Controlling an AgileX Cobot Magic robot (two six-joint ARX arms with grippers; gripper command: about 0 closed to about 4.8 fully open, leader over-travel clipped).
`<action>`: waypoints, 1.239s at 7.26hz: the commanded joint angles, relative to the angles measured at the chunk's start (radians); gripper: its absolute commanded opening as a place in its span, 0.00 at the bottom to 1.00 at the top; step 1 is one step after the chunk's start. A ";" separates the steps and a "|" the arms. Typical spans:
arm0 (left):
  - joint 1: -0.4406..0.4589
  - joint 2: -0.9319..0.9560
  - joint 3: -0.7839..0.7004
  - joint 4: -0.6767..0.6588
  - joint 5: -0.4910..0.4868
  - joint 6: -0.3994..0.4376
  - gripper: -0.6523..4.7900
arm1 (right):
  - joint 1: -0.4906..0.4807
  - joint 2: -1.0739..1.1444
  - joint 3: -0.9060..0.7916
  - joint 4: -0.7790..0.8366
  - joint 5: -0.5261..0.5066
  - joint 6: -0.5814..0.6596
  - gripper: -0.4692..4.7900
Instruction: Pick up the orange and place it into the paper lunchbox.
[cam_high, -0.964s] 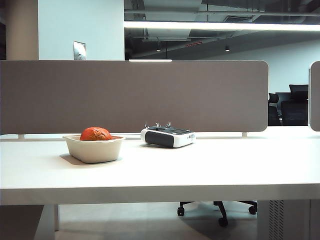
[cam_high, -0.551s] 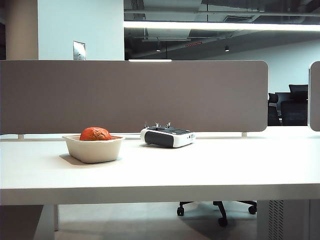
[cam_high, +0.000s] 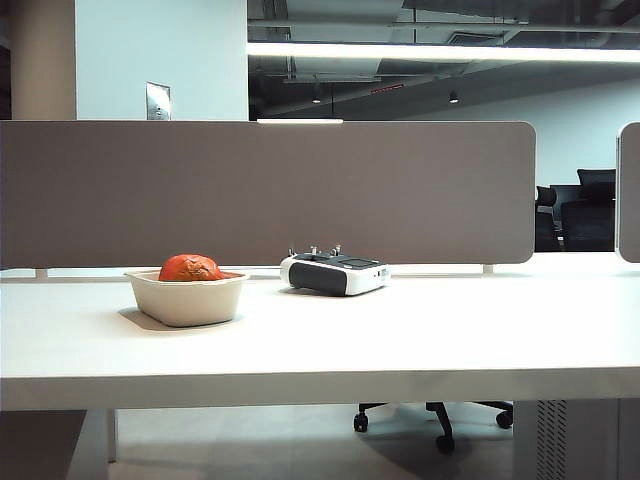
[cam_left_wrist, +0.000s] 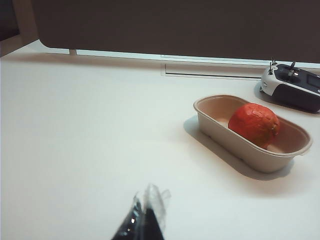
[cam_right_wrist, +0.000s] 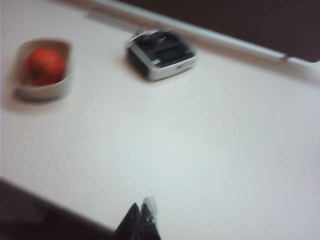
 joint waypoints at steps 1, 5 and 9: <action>0.001 -0.003 -0.002 0.005 0.003 0.003 0.11 | -0.189 -0.165 -0.341 0.411 0.010 0.002 0.08; 0.001 -0.003 -0.002 0.005 0.003 0.003 0.11 | -0.436 -0.461 -0.653 0.474 -0.071 0.006 0.08; 0.001 -0.003 -0.002 0.005 0.003 0.003 0.11 | -0.457 -0.461 -0.697 0.520 -0.073 0.006 0.08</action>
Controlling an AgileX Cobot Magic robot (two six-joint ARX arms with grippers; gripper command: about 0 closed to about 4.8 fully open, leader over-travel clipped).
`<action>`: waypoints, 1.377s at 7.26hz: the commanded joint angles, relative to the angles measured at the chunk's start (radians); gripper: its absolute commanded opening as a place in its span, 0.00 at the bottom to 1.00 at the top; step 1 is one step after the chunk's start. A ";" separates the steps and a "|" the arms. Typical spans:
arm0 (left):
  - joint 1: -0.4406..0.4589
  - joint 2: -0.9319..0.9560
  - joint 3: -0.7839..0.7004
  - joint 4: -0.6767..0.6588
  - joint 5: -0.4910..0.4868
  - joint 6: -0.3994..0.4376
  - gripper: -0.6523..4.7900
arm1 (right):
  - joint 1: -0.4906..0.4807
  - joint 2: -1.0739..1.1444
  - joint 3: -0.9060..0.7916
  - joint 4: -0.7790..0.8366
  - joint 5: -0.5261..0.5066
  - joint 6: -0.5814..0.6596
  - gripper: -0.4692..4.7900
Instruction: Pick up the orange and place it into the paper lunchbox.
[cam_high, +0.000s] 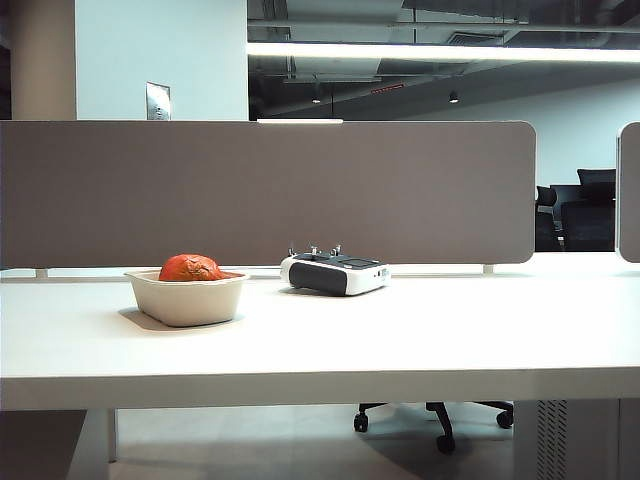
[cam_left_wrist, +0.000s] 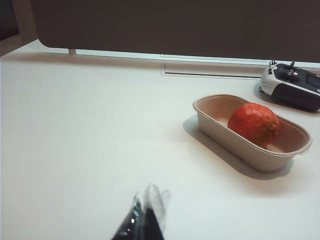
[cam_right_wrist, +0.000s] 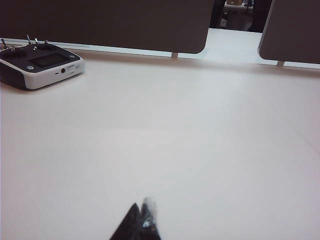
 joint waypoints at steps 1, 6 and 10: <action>0.001 -0.003 -0.002 0.005 0.002 0.004 0.11 | -0.003 -0.001 -0.002 0.034 -0.005 0.002 0.08; 0.001 -0.003 -0.002 0.005 0.002 0.004 0.11 | -0.047 -0.001 -0.002 0.027 -0.038 0.002 0.08; 0.001 -0.003 -0.002 0.005 0.002 0.004 0.11 | -0.047 -0.001 -0.002 0.018 0.014 0.002 0.08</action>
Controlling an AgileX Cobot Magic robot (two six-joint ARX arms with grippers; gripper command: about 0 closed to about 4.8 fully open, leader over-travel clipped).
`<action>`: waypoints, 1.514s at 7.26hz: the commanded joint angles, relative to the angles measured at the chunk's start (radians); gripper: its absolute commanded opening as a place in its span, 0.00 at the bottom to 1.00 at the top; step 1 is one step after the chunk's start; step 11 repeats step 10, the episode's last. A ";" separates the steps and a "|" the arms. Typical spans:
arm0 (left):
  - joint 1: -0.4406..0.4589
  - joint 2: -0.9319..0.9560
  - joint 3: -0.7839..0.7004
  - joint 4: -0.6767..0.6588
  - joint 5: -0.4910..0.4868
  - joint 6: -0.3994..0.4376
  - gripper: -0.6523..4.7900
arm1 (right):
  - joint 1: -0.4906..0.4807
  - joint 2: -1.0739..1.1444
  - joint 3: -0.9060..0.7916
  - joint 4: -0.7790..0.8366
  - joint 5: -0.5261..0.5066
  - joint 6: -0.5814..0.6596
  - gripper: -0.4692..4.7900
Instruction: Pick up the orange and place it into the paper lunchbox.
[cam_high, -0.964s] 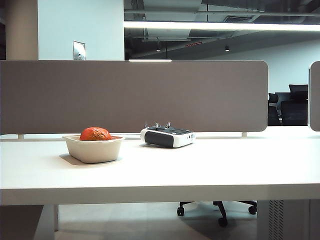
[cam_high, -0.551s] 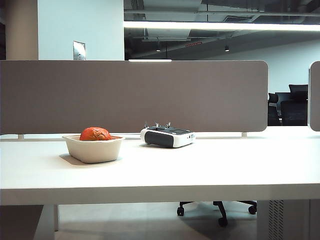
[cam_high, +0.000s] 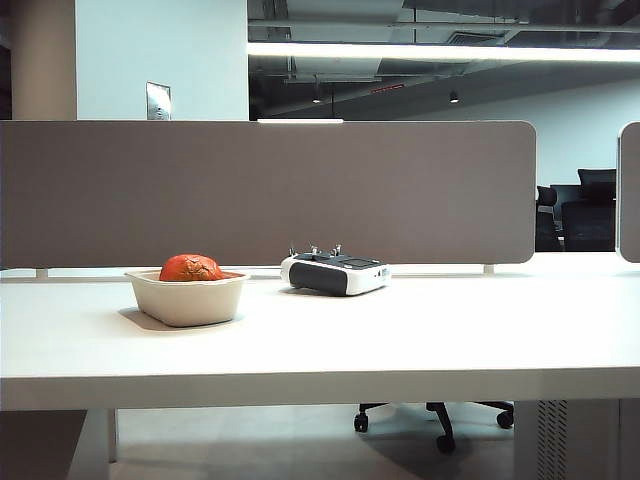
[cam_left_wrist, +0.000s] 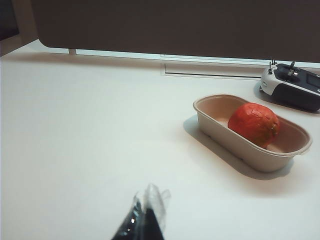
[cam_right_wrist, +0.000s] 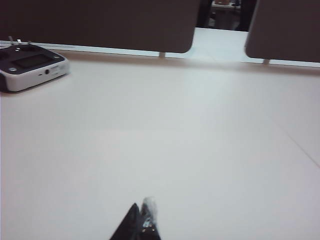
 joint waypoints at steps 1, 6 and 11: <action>0.001 -0.003 -0.002 0.006 0.002 0.003 0.11 | 0.000 -0.001 -0.003 0.013 0.013 0.001 0.08; 0.001 -0.003 -0.002 0.006 0.002 0.003 0.11 | 0.003 -0.001 -0.002 0.013 0.006 0.072 0.08; 0.001 -0.003 -0.002 0.006 0.002 0.003 0.11 | 0.002 -0.001 -0.002 0.013 0.006 0.072 0.08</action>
